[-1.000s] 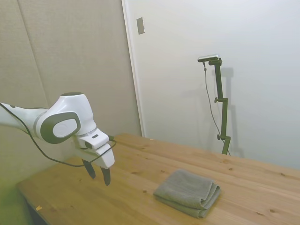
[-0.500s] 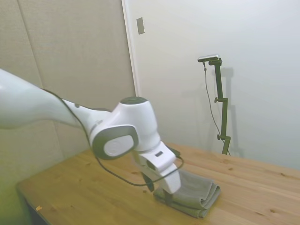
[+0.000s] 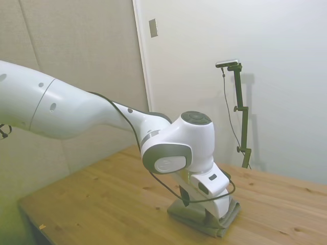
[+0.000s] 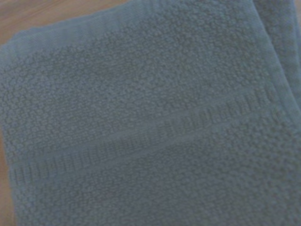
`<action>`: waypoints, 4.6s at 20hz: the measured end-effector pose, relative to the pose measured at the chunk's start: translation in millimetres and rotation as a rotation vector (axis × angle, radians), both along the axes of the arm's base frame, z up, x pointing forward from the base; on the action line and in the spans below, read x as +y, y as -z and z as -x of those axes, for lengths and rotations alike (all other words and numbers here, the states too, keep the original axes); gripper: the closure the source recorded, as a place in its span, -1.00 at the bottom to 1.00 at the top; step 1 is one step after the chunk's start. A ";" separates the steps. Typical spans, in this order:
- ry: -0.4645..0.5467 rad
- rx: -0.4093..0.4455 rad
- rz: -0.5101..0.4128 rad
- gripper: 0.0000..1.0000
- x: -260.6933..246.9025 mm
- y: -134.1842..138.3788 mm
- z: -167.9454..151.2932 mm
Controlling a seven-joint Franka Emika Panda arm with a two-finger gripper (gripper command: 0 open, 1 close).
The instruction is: Unfold the towel
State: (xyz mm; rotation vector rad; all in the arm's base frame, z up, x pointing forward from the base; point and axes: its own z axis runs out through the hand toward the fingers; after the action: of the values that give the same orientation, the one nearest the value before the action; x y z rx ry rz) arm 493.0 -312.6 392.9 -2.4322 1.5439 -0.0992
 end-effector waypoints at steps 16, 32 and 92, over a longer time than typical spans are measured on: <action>-0.031 -0.143 -0.088 1.00 -58.0 13.7 7.8; -0.060 -0.163 -0.108 1.00 -49.3 21.8 0.0; -0.403 -0.023 0.161 -1.00 312.6 -53.5 -98.7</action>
State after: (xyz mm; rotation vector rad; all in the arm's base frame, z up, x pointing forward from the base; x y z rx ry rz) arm 591.6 0.1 446.4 -2.8041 1.0434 -0.1793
